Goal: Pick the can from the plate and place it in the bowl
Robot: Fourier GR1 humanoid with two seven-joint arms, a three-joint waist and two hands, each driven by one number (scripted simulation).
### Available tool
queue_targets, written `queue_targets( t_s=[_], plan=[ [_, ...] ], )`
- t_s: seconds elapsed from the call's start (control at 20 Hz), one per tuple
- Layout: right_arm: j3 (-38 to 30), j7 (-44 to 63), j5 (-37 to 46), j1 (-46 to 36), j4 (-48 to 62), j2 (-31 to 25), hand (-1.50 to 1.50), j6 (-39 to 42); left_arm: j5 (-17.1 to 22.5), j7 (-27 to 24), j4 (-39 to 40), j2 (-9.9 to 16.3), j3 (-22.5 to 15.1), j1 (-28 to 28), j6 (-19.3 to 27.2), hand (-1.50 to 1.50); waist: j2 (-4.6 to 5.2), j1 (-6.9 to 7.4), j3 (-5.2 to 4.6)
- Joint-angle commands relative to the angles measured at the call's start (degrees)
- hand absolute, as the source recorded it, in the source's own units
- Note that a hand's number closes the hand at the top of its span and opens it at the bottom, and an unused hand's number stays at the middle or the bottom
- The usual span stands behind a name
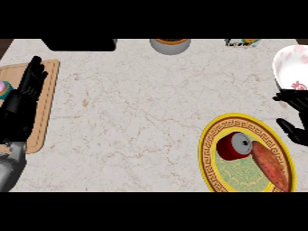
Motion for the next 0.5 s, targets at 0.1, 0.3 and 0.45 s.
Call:
queue_targets(
  t_s=[0.1, 0.3, 0.45],
  plan=[
    [-2.46, -17.99, 6.26, -1.66, 8.42, -7.22, -1.5, 17.61, -2.64, -1.13, 2.05, -1.75, -1.93, 1.27, 0.65, 0.0, -0.24, 0.2, -0.15],
    [-0.63, -23.35, 16.06, -1.5, 9.5, -13.01, -1.5, 18.63, -2.68, 2.56, 2.47, -1.66, -0.93, -1.82, 0.64, 0.0, -0.4, -0.3, -0.23],
    [3.23, -17.83, 21.18, -4.51, 4.75, -14.87, -1.5, 14.55, -4.41, 1.14, 2.68, -1.47, -1.33, -0.79, 0.76, 0.0, -0.54, 0.04, -0.34]
  ],
)
